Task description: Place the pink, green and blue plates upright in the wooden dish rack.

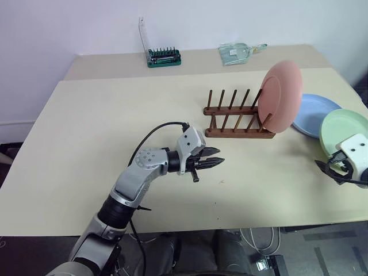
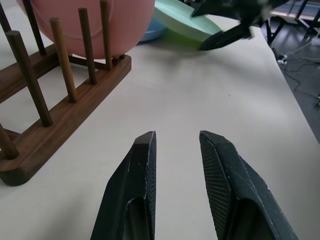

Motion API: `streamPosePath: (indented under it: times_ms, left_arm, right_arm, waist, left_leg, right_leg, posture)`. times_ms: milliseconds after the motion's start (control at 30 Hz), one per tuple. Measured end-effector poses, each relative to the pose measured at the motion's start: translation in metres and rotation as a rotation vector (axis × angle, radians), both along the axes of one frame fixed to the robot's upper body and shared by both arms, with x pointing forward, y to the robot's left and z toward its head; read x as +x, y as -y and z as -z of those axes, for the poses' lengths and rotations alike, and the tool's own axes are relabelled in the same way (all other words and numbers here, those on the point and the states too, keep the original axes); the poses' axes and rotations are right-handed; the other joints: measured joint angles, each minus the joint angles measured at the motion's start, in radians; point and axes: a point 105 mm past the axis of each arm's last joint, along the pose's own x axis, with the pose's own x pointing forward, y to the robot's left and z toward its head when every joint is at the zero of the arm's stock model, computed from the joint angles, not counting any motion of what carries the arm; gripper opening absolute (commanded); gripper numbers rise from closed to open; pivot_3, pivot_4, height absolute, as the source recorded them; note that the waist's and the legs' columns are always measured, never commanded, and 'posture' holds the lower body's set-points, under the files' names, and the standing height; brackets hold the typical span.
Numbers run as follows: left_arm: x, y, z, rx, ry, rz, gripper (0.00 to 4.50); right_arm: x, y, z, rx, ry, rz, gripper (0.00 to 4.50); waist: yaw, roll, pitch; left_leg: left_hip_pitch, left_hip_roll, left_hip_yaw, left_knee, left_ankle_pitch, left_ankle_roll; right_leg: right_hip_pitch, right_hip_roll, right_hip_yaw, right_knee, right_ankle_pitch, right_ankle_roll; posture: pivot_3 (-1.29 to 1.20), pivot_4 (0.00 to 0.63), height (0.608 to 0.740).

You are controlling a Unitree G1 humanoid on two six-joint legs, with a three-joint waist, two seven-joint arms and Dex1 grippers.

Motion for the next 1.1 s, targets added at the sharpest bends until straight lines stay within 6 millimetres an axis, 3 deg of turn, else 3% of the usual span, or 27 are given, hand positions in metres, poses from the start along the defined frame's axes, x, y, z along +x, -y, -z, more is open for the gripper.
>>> streamPosePath:
  times_ms: [167, 400, 467, 533, 600, 667, 733, 800, 867, 933, 1000, 1100]
  left_arm:
    - [-0.001, -0.001, 0.000, 0.002, 0.004, -0.006, 1.36]
    - [-0.004, -0.004, 0.004, 0.003, -0.006, -0.019, 1.36]
    - [-0.004, -0.004, 0.003, 0.003, -0.001, -0.018, 1.36]
    - [-0.005, -0.004, 0.003, 0.001, 0.000, -0.016, 1.36]
    - [-0.006, -0.003, 0.002, -0.003, 0.000, -0.011, 1.36]
    - [-0.006, -0.003, 0.002, -0.003, 0.000, -0.011, 1.36]
    - [-0.006, -0.002, 0.002, -0.005, -0.001, -0.010, 1.36]
    - [-0.005, -0.002, 0.002, -0.004, -0.002, -0.011, 1.36]
    - [-0.005, -0.001, 0.002, -0.007, -0.002, -0.011, 1.36]
    - [-0.005, 0.000, 0.001, -0.014, -0.002, -0.009, 1.36]
    - [-0.005, -0.001, 0.002, -0.011, -0.002, -0.012, 1.36]
    - [-0.003, -0.005, 0.004, -0.004, -0.006, -0.028, 1.36]
  right_arm:
    - [0.006, 0.006, 0.000, -0.074, 0.018, -0.002, 0.21]
    - [-0.003, 0.006, -0.019, -0.172, 0.037, -0.028, 0.10]
    - [0.001, 0.003, -0.053, -0.164, 0.141, -0.034, 0.10]
    - [0.009, -0.007, -0.108, -0.142, 0.315, -0.063, 0.10]
    - [0.012, -0.027, -0.160, -0.102, 0.473, -0.138, 0.10]
    - [0.011, -0.051, -0.199, -0.042, 0.598, -0.233, 0.10]
    - [0.010, -0.078, -0.231, 0.093, 0.699, -0.347, 0.10]
    - [0.006, -0.119, -0.255, 0.392, 0.762, -0.550, 0.10]
    - [0.000, -0.159, -0.258, 0.622, 0.707, -0.758, 0.10]
    - [-0.005, -0.200, -0.242, 0.829, 0.544, -0.937, 0.10]
    - [-0.005, -0.218, -0.228, 0.938, 0.413, -0.974, 0.10]
    - [0.002, -0.224, -0.217, 1.062, 0.324, -0.927, 0.10]
  waist:
    - [0.000, 0.000, 0.000]
    - [0.000, 0.001, 0.000]
    - [-0.004, 0.002, 0.000]
    - [-0.008, 0.003, 0.000]
    - [-0.009, 0.003, 0.000]
    - [-0.006, 0.001, 0.001]
    - [-0.003, 0.000, 0.001]
    - [-0.004, -0.002, 0.003]
    - [0.000, -0.004, 0.003]
    - [0.003, -0.006, 0.003]
    - [0.010, -0.006, 0.003]
    - [0.007, -0.006, 0.003]
  left_leg:
    - [0.000, 0.000, 0.000, 0.000, 0.000, 0.000]
    - [0.000, 0.000, 0.000, 0.000, 0.000, 0.000]
    - [0.000, 0.000, 0.001, 0.000, 0.000, 0.001]
    - [0.000, 0.000, 0.002, -0.001, 0.000, 0.001]
    - [0.000, 0.001, 0.002, -0.001, 0.000, 0.001]
    - [0.000, 0.003, 0.001, -0.001, -0.001, 0.001]
    - [-0.001, 0.003, 0.001, 0.000, -0.001, 0.001]
    - [-0.001, 0.004, 0.001, 0.000, -0.001, 0.001]
    - [-0.001, 0.004, 0.000, -0.001, -0.001, 0.001]
    - [-0.003, 0.004, -0.001, -0.001, -0.001, 0.001]
    - [-0.005, 0.003, -0.002, 0.000, -0.001, 0.001]
    - [-0.005, 0.001, 0.000, 0.000, -0.002, 0.003]
  right_leg:
    - [0.000, 0.000, 0.000, 0.000, 0.000, 0.000]
    - [0.000, 0.000, 0.001, 0.000, 0.000, 0.000]
    - [-0.001, 0.001, 0.002, 0.000, 0.000, 0.000]
    - [-0.001, 0.001, 0.003, 0.000, 0.000, 0.000]
    - [-0.001, 0.002, 0.002, 0.000, 0.000, 0.000]
    - [0.000, 0.004, 0.002, -0.001, 0.000, 0.000]
    - [-0.001, 0.004, 0.002, -0.002, 0.000, 0.000]
    - [-0.001, 0.005, 0.002, -0.003, 0.001, -0.001]
    - [-0.001, 0.005, 0.002, -0.003, 0.001, -0.001]
    - [-0.002, 0.005, 0.002, -0.003, 0.002, -0.002]
    - [-0.004, 0.004, 0.002, -0.003, 0.002, -0.002]
    - [-0.005, 0.001, 0.002, -0.003, 0.002, -0.002]
  posture:
    - [0.00, 0.150, 0.740]
    - [0.00, 0.150, 0.740]
    - [0.00, 0.150, 0.740]
    - [0.00, 0.150, 0.740]
    - [0.00, 0.150, 0.740]
    - [0.00, 0.150, 0.740]
    - [0.00, 0.150, 0.740]
    - [0.00, 0.150, 0.740]
    - [0.00, 0.150, 0.740]
    - [0.00, 0.150, 0.740]
    - [0.00, 0.150, 0.740]
    - [0.00, 0.150, 0.740]
